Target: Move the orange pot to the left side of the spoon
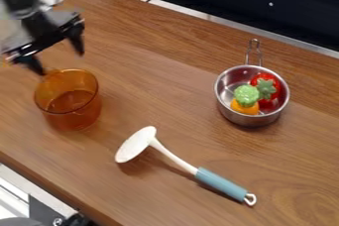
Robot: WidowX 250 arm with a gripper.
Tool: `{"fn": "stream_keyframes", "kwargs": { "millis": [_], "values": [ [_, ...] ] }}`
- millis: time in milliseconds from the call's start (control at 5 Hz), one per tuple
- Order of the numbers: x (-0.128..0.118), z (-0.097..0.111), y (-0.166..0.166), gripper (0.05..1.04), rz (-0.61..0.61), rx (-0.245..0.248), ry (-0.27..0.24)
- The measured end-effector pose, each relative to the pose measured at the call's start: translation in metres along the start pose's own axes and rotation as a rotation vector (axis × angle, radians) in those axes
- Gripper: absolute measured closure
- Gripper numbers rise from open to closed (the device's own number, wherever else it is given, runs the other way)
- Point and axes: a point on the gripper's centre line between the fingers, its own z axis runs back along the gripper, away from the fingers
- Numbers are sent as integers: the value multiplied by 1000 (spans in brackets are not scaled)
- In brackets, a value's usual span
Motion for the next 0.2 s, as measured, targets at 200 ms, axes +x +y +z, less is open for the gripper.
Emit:
{"fn": "stream_keyframes", "kwargs": {
  "millis": [200],
  "values": [
    [-6, -9, -35, 86, 76, 17, -44]
  ]
}}
